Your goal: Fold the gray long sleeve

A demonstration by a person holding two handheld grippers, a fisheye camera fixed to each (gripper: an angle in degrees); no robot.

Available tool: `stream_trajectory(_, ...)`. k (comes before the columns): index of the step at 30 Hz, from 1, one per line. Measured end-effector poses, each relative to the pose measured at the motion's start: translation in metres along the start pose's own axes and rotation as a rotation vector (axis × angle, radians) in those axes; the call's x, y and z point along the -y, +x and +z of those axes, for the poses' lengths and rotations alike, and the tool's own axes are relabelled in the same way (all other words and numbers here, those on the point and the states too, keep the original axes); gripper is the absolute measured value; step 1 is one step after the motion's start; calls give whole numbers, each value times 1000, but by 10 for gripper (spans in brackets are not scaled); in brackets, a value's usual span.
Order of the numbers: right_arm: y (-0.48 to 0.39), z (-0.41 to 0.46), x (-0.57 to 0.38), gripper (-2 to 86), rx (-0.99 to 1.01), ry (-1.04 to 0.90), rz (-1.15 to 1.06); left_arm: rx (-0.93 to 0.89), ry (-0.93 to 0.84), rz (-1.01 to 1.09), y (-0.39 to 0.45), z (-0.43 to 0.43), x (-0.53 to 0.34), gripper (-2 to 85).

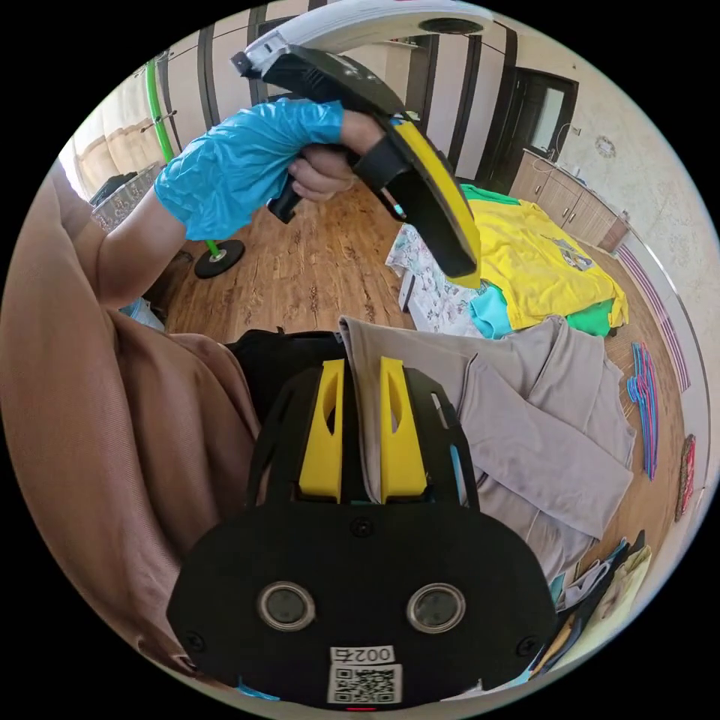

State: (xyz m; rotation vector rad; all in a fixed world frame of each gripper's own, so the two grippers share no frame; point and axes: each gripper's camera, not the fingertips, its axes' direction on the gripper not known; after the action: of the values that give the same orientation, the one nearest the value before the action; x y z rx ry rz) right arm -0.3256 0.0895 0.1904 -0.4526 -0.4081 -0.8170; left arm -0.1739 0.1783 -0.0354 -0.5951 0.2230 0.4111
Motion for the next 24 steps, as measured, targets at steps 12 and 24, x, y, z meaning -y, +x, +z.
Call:
stream_trajectory(12, 7, -23, 9, 2, 64, 97, 156, -122, 7, 135, -24, 9, -105, 48)
stream_trajectory(24, 21, -43, 11, -4, 161, 161, 260, -124, 19, 360, -8, 19, -137, 80)
